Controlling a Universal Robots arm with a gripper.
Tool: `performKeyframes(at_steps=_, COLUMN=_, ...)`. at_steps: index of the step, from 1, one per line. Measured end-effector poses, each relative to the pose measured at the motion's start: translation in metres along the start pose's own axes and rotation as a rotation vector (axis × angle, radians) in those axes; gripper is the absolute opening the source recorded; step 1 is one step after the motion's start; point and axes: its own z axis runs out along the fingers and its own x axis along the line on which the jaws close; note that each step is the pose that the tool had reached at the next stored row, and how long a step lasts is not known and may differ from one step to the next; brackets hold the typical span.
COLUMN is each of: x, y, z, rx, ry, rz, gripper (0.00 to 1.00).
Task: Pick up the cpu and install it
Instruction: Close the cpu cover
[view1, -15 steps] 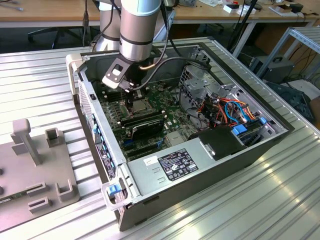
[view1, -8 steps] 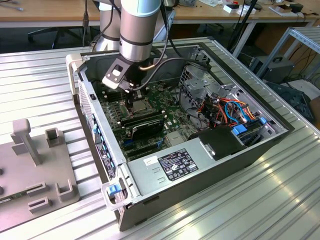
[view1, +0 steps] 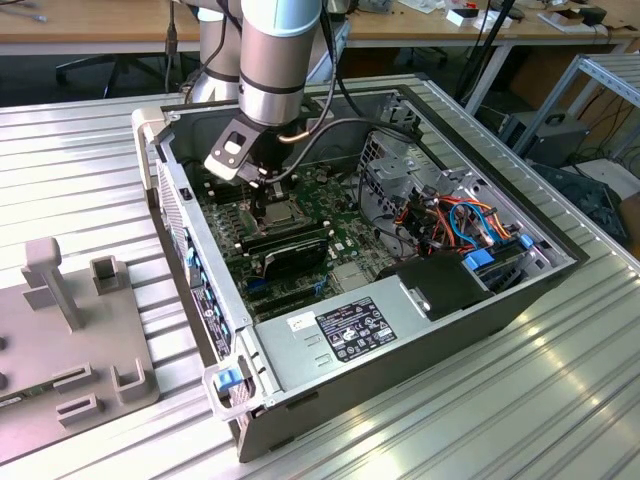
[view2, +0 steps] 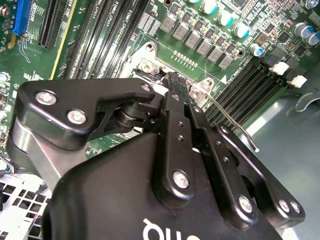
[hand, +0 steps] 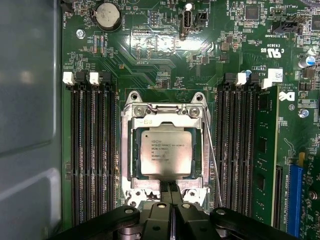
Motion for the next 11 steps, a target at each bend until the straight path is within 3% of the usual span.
performKeyframes(at_steps=11, x=0.0000, y=-0.0001, z=0.0047, rx=0.0001, ry=-0.0003, rz=0.000, gripper=0.11)
